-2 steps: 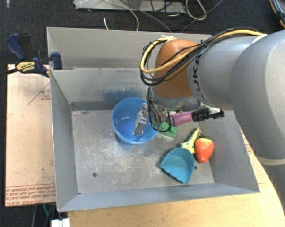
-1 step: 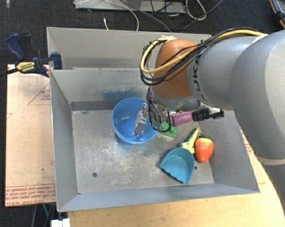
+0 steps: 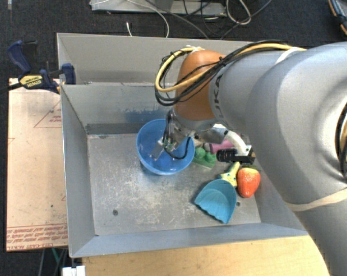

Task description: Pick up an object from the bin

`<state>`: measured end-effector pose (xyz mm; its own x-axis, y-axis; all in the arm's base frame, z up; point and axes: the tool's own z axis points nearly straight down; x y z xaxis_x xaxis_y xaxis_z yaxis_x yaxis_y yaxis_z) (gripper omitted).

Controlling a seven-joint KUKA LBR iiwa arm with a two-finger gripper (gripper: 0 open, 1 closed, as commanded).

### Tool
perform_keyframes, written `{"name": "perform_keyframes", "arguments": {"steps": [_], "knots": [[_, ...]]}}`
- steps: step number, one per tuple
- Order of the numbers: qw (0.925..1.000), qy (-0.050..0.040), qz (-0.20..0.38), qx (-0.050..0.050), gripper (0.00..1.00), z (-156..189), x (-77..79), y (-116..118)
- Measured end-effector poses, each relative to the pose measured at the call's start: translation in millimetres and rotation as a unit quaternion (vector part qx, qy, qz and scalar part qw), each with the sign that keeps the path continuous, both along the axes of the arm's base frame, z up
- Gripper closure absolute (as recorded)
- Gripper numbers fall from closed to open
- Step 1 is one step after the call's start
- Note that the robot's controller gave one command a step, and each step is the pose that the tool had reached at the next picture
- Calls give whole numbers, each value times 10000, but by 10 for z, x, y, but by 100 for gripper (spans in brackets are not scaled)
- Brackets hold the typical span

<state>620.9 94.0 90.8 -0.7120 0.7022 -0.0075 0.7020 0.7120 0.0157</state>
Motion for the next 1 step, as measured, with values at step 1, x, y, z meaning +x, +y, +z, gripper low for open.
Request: {"name": "perform_keyframes", "arguments": {"steps": [1], "knots": [[9907, -29, 1357, -25, 100, 105, 341, -950]]}}
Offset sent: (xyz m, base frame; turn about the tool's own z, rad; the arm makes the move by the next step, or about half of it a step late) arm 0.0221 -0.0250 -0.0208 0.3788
